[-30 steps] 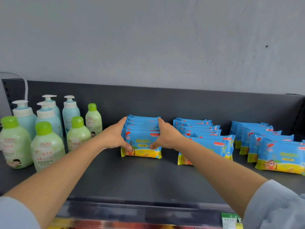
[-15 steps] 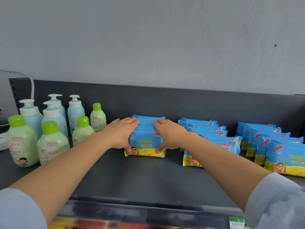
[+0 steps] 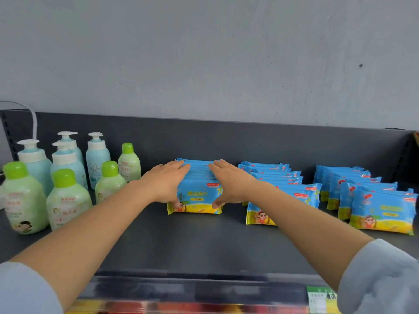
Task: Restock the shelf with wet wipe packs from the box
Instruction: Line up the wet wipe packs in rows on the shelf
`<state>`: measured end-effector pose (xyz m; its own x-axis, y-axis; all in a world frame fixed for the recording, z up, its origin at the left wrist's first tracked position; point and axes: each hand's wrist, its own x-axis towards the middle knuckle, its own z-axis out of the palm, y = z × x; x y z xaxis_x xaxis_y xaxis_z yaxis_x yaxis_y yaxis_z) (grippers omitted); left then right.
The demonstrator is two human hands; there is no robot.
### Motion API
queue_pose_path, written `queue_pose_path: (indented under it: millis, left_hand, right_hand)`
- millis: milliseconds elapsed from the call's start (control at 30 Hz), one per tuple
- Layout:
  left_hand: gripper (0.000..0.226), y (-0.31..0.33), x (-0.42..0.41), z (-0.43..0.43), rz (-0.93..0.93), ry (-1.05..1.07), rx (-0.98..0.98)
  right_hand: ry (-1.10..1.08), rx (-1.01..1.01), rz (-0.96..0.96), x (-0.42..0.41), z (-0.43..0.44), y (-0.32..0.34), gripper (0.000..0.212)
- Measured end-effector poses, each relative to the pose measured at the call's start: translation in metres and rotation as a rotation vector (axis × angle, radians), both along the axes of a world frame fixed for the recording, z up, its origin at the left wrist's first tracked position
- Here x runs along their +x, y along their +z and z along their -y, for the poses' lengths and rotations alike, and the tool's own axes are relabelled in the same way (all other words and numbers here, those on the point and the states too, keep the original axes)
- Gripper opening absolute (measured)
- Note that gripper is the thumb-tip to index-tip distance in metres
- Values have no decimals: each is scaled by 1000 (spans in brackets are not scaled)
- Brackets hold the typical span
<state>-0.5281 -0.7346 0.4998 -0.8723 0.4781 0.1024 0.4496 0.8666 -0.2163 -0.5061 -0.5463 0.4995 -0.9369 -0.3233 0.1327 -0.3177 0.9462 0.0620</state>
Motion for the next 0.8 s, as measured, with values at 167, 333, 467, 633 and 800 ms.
queue_pose_path:
  millis: [167,333,467,633,800]
  left_hand:
    - [99,10,8,-17,23,-79,152]
    - [93,8,22,-58,-10,-242,285]
    - [94,4,32,-94,-8,-338,258]
    - [94,-1,42,-135,-28,-366,157]
    - [104,-10,37,-161,-31,-307,82]
  right_hand:
    - [-53,-158,-55,27,-24,16,107]
    - [-157,-218,-79,54,-66,18,107]
    - [-239,-175,-30,71,-102,8,108]
    - [-333,-81,1,82,-136,-5,116]
    - [-346,-78,-37,80,-154,-17,113]
